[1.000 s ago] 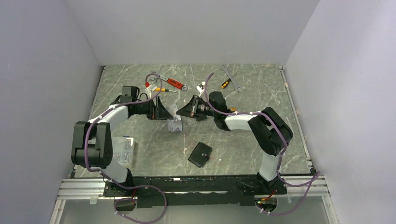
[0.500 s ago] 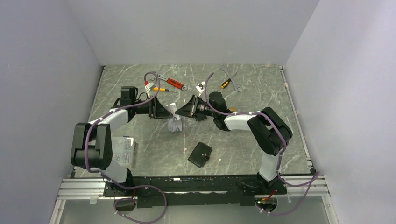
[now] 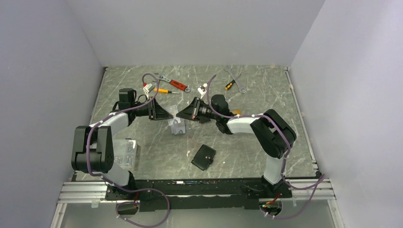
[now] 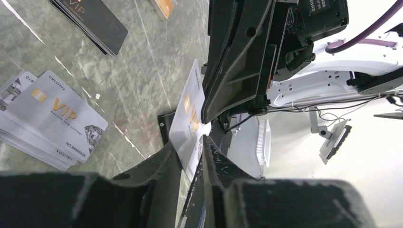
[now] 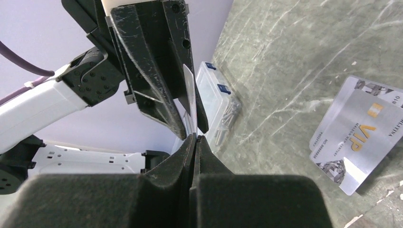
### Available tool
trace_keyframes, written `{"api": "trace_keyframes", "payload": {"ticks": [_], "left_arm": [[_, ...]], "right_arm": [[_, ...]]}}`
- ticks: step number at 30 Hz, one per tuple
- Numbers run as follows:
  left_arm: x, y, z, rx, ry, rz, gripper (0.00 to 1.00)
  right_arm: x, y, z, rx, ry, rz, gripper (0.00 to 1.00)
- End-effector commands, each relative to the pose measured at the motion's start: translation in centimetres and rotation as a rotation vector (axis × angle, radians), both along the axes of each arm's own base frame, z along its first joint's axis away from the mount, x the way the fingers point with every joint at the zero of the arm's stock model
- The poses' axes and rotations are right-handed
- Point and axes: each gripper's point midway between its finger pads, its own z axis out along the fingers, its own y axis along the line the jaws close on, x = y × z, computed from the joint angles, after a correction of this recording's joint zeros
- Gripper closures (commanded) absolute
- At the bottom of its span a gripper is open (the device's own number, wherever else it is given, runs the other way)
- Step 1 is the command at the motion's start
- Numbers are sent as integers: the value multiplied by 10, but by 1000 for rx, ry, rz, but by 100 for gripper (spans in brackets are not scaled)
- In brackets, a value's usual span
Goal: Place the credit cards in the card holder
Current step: Pick up the credit card from the center of the board.
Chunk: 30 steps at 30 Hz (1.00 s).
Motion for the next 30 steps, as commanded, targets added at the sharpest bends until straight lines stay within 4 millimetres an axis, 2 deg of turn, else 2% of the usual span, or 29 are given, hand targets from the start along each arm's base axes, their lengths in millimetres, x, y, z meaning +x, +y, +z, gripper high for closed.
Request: {"api": "trace_keyframes", "payload": {"ticks": [1, 3, 7, 12, 15, 18, 25, 26, 28, 30], "left_arm": [[-8, -3, 24, -37, -101, -57, 77], [-8, -2, 25, -36, -101, -60, 84], [-9, -2, 27, -48, -98, -74, 91], [-14, -3, 31, -63, -113, -102, 95], [-18, -3, 33, -75, -110, -123, 96], [-20, -3, 35, -77, -114, -136, 96], [-20, -3, 39, -81, -119, -146, 95], [-20, -3, 40, -81, -117, -146, 91], [-21, -3, 40, -77, -118, -152, 75], [-24, -3, 42, -79, -120, -161, 66]], "right_arm": [[-5, 10, 22, 75, -55, 33, 100], [-7, 11, 27, 97, -54, 51, 97], [-8, 14, 33, 123, -52, 68, 89], [-5, 17, 41, 143, -57, 75, 75], [-3, 17, 49, 171, -65, 81, 71], [-2, 18, 61, 219, -67, 94, 75], [-4, 17, 68, 263, -49, 113, 100], [-3, 17, 69, 266, -49, 109, 100], [-2, 15, 70, 265, -52, 100, 100], [3, 13, 72, 248, -68, 76, 100]]}}
